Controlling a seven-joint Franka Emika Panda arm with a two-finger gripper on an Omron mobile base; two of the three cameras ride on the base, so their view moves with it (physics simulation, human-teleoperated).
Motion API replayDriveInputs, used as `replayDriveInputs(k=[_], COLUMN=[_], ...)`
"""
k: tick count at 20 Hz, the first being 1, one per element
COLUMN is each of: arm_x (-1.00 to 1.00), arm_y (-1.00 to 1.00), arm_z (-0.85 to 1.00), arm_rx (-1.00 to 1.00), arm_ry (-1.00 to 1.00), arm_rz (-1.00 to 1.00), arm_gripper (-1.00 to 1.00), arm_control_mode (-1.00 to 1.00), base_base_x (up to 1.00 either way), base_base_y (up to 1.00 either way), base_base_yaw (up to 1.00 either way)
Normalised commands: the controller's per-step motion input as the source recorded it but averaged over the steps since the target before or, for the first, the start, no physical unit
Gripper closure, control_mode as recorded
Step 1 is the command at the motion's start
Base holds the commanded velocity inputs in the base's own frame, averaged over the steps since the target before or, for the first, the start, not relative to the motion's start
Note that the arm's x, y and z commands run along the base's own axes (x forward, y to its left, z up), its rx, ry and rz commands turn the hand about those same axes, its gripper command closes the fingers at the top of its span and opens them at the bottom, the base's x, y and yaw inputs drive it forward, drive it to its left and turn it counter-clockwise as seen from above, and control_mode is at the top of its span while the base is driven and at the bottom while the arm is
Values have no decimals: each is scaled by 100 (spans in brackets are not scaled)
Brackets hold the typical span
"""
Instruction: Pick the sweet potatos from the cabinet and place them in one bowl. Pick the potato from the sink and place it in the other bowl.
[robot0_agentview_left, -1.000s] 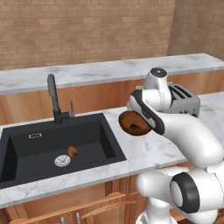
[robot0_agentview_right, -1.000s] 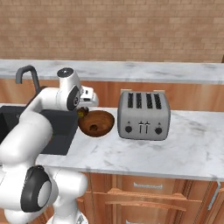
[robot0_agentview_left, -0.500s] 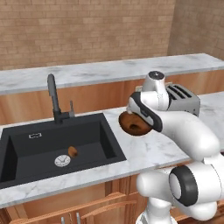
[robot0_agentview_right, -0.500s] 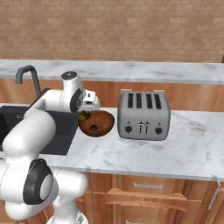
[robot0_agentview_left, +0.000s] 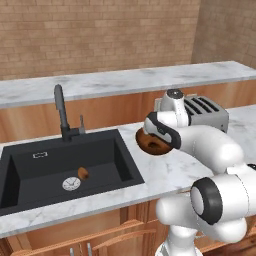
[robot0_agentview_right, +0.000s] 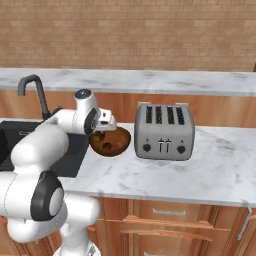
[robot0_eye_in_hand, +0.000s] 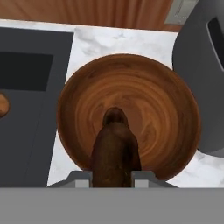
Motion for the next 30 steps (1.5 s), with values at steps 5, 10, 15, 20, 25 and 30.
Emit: replayDriveInputs(k=[5,10,15,20,25,30], arm_x=[27,18,7,8,3,0], arm_y=[-1,-1,-4,-7,-1,0], arm_z=[-9,-11,-19,-27,-10,0], arm_rx=[0,0,0,0,0,0], arm_ry=[0,0,0,0,0,0], arm_rz=[0,0,0,0,0,0], arm_gripper=[100,100,100,100,100,100], arm_control_mode=[-100,-100,-100,-100,-100,-100], base_base_x=[0,0,0,0,0,0], base_base_y=[0,0,0,0,0,0], base_base_yaw=[0,0,0,0,0,0])
